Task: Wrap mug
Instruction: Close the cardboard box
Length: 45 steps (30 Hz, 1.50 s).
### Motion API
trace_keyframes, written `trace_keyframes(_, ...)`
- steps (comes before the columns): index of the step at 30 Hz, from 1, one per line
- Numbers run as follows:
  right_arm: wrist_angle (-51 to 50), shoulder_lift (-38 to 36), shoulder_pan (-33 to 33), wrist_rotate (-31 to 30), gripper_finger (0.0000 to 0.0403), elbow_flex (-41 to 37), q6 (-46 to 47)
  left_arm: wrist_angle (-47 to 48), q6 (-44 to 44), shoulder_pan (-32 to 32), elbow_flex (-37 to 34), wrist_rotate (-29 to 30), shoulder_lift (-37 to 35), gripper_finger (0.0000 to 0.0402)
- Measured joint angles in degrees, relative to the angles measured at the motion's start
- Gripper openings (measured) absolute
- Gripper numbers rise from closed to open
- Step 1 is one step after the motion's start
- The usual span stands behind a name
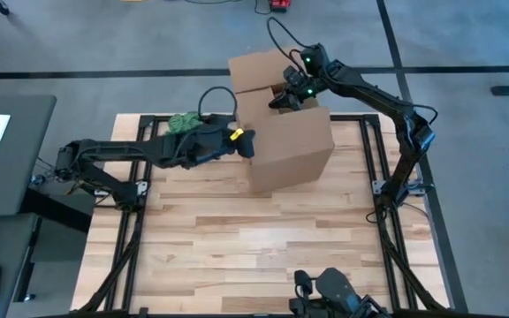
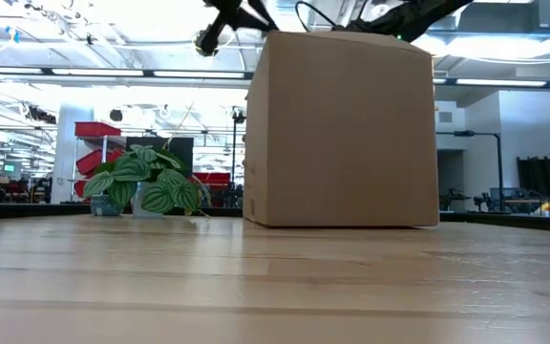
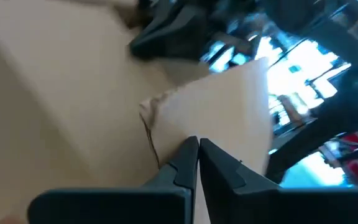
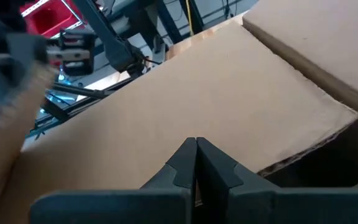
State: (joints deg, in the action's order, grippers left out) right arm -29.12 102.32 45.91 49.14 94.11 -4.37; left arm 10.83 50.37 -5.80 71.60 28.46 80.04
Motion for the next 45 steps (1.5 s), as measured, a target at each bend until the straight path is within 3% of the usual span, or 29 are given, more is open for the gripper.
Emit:
trace_keyframes(11, -0.66, -2.75, 0.44, -5.17, 0.0, 8.6, 1.66, 8.27, 0.09, -2.71, -0.28, -0.04, 0.23, 0.0)
trace_keyframes(15, -3.41, -5.61, 2.46, -15.09, 0.0, 10.58, 1.52, 9.14, -0.08, -3.02, -0.19, -1.39, 0.2, 0.0)
trace_keyframes(18, -5.56, -6.34, 7.96, -20.34, 0.0, 10.79, 2.86, 9.07, -1.43, -3.11, -0.19, -1.94, 0.2, 0.0)
trace_keyframes(23, -4.48, -4.05, 20.66, -20.17, 0.0, 10.81, 11.39, 9.05, -3.38, -3.23, -0.19, -3.78, 0.05, 0.0)
trace_keyframes(29, -3.9, 5.92, 28.33, -4.37, 0.0, 10.61, 21.67, 9.13, -4.1, -3.26, -0.19, -4.71, 0.05, 0.0)
trace_keyframes(33, 6.7, 11.17, 26.29, 7.46, 0.0, 10.64, 29.22, 9.22, -4.11, -3.41, -0.19, -5.01, 0.05, 0.0)
trace_keyframes(40, 36.12, 14.16, 22.18, 23.01, 0.0, 11.46, 49.47, 9.22, -4.11, -3.43, -0.21, -5.78, -0.41, 0.0)
trace_keyframes(42, 39.31, 14.08, 21.36, 27.16, 0.0, 12.47, 53.38, 9.48, -4.17, -3.51, -0.26, -5.78, -0.93, 0.0)
trace_keyframes(45, 35.55, 13.08, 20.25, 29.08, 0.0, 13.06, 52.0, 9.78, -5.16, -4.19, -0.27, -5.82, -1.52, 0.0)
